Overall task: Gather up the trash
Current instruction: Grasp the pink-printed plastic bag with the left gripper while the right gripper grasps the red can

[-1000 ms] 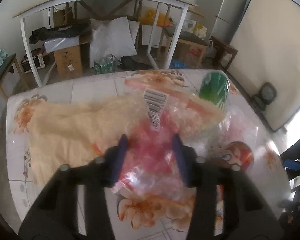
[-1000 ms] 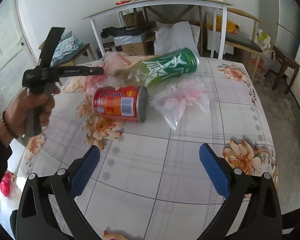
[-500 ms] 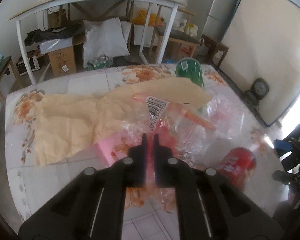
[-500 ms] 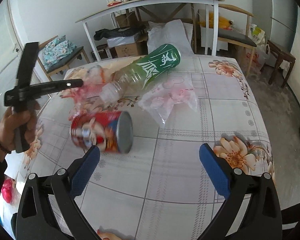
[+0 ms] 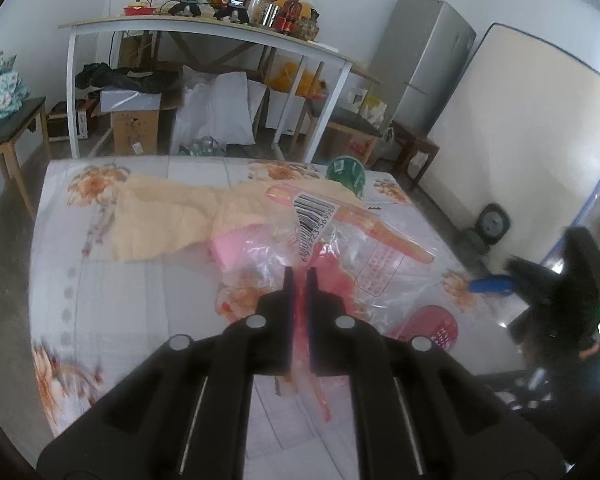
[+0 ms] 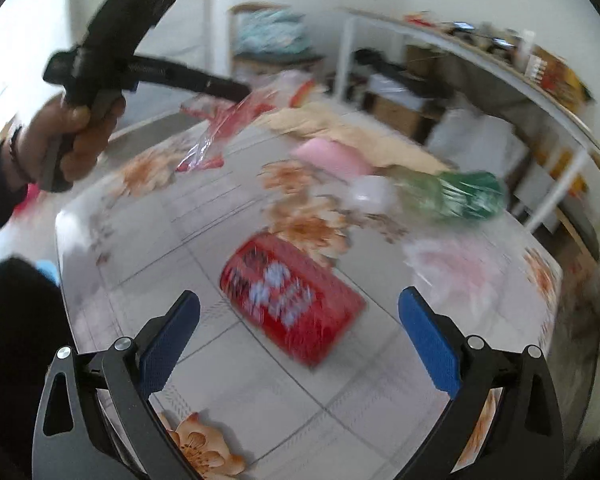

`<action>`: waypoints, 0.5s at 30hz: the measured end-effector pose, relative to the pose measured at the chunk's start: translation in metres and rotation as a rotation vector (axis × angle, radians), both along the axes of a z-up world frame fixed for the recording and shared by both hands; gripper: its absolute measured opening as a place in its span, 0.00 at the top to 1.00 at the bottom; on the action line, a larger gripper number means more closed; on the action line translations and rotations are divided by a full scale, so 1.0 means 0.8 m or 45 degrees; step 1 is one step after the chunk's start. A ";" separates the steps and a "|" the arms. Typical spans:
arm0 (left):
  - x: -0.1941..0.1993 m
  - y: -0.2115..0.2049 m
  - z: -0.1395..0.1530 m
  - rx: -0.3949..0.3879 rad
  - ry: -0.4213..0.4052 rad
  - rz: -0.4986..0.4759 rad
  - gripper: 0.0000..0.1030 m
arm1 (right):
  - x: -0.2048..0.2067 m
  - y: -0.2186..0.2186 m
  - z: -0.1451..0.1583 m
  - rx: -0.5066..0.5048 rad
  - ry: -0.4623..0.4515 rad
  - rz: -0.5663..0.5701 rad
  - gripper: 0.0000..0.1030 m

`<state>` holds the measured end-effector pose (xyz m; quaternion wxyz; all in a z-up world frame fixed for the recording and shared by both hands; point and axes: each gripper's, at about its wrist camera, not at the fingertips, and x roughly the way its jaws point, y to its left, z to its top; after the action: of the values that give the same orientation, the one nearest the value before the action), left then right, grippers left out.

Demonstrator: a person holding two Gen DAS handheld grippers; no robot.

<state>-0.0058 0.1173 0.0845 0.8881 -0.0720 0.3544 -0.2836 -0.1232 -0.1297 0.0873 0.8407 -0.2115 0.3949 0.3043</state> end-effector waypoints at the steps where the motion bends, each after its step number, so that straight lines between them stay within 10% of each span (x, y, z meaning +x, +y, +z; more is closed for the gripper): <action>1: -0.003 0.001 -0.002 -0.007 0.003 0.002 0.96 | 0.005 0.008 -0.003 -0.020 0.027 0.052 0.06; 7: -0.018 0.013 -0.008 -0.071 0.023 0.015 0.96 | 0.033 0.048 -0.049 -0.293 0.201 0.235 0.06; 15: -0.031 0.035 -0.016 -0.104 0.036 0.045 0.96 | 0.038 0.047 -0.067 -0.228 0.369 0.200 0.21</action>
<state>-0.0303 0.1457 0.0719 0.8843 -0.1186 0.3535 -0.2810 -0.0931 -0.0922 0.0334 0.7265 -0.2695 0.5196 0.3601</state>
